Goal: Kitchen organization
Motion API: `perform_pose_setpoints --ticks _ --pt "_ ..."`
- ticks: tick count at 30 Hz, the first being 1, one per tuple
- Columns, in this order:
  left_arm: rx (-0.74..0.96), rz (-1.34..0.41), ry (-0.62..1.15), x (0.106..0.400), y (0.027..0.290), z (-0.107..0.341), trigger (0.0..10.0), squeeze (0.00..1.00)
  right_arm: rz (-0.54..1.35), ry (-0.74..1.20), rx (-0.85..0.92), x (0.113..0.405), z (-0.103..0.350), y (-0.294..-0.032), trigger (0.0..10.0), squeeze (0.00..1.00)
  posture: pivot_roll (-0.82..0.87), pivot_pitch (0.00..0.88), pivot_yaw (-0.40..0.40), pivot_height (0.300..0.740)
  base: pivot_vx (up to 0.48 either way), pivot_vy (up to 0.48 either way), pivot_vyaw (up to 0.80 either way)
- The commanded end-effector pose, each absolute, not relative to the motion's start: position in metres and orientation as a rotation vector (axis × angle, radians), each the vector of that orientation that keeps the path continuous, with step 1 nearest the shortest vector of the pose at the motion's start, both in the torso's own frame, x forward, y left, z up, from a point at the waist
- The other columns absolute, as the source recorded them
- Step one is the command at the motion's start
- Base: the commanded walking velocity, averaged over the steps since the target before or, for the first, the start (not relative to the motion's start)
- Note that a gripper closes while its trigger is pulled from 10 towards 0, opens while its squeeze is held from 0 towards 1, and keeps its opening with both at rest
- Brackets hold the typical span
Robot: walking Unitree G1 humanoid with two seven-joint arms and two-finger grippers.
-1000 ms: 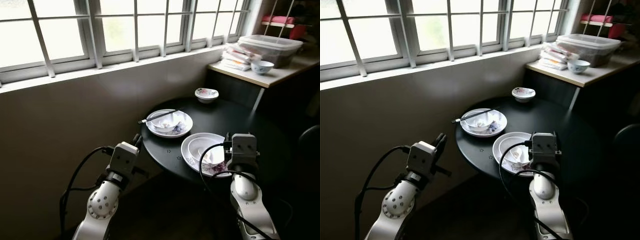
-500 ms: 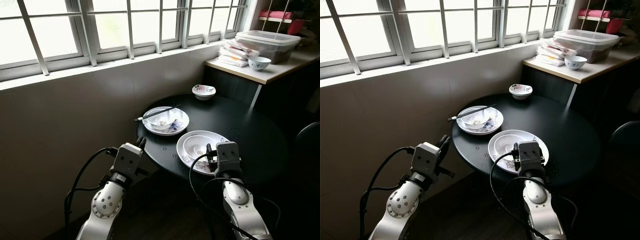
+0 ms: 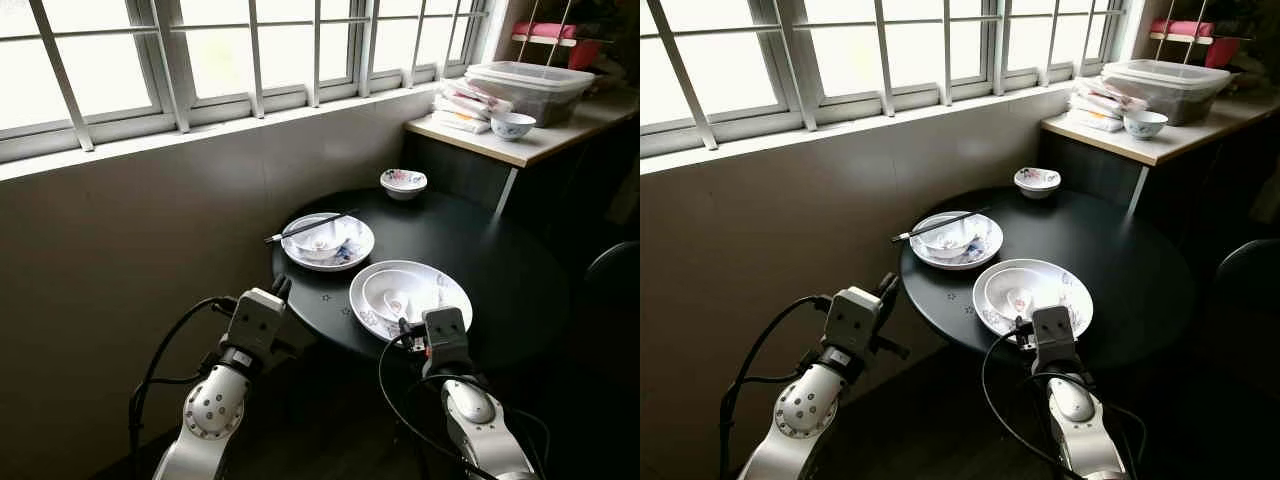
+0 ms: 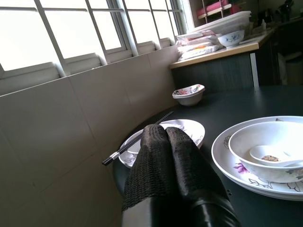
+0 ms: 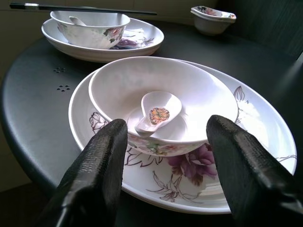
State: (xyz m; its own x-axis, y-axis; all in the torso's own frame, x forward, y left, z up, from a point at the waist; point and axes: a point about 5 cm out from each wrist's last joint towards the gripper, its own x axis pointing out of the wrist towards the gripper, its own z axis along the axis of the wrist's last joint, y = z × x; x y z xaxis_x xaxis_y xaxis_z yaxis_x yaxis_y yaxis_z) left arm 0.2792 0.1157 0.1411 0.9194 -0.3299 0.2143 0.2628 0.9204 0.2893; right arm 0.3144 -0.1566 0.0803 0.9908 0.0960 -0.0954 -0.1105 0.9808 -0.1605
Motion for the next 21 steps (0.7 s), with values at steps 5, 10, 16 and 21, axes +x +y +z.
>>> perform_pose_setpoints --ticks 5,10,16,21 --pt "0.276 -0.299 -0.257 0.282 0.118 0.141 10.0 0.00 0.133 0.063 -0.155 0.322 0.082 -0.160 10.0 0.00 0.03 0.000 -0.008 0.740 0.000 0.000 0.00" --pt "0.277 -0.299 -0.255 0.281 0.118 0.140 10.0 0.00 0.133 0.073 -0.160 0.328 0.081 -0.164 10.0 0.00 0.03 0.000 -0.009 0.740 0.000 0.000 0.00" --pt "0.278 -0.300 -0.255 0.281 0.118 0.140 10.0 0.00 0.117 0.086 -0.126 0.334 0.079 -0.169 10.0 0.00 0.03 0.000 -0.007 0.740 0.000 0.000 0.00" --pt "0.281 -0.298 -0.252 0.282 0.118 0.138 10.0 0.00 0.091 0.090 -0.072 0.341 0.081 -0.175 10.0 0.00 0.04 0.000 -0.008 0.740 0.000 0.000 0.00"
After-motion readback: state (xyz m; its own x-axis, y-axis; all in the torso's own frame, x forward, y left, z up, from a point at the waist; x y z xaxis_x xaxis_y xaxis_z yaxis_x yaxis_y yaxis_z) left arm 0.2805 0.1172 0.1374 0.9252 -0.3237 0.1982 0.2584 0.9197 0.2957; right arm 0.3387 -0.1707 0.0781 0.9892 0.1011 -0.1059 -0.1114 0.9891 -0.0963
